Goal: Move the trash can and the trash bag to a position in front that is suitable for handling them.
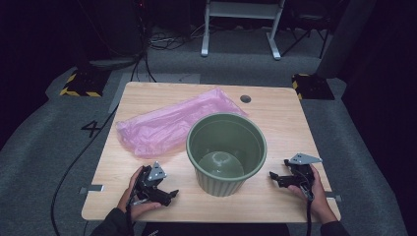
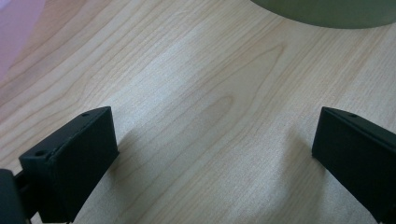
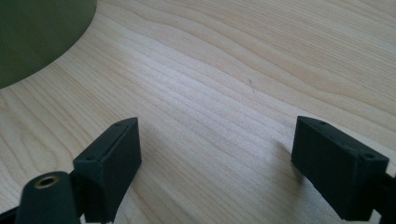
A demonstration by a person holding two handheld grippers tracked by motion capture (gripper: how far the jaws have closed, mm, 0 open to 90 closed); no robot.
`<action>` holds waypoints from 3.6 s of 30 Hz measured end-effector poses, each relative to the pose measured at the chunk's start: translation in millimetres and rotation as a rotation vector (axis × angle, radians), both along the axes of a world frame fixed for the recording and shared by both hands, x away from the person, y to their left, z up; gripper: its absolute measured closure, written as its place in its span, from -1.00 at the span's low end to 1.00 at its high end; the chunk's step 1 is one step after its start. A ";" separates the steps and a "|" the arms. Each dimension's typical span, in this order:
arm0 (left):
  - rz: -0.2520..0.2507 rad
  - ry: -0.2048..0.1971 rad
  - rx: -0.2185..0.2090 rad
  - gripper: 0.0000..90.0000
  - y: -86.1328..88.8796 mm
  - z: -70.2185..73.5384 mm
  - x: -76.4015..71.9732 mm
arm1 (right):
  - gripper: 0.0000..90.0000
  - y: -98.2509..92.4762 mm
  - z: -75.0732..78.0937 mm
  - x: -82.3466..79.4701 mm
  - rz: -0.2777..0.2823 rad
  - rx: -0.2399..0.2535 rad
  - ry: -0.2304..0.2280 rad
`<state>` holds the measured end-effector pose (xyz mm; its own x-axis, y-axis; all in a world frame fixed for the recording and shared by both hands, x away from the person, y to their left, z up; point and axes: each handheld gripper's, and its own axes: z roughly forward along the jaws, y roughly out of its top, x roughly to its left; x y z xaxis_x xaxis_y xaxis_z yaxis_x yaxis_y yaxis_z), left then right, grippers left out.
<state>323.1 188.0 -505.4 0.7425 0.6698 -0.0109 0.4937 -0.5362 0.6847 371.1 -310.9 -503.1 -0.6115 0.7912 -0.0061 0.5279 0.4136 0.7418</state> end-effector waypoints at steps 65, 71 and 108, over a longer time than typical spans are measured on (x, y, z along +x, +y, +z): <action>-0.152 -0.006 0.005 -1.00 -106.5 0.9 45.1 | -0.63 73.9 4.1 -21.2 0.278 0.036 -0.075; -0.146 -0.005 0.000 -0.99 -114.7 0.9 52.5 | -0.63 74.7 4.3 -15.0 0.229 0.015 -0.085; -0.078 -0.004 0.000 -0.97 -145.7 1.8 120.9 | -0.55 86.3 10.0 33.6 0.090 0.024 -0.093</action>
<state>444.0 42.2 -503.5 0.7926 0.6098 -0.0075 0.4475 -0.5733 0.6863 404.6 -224.6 -493.2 -0.6775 0.7339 -0.0477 0.4182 0.4379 0.7958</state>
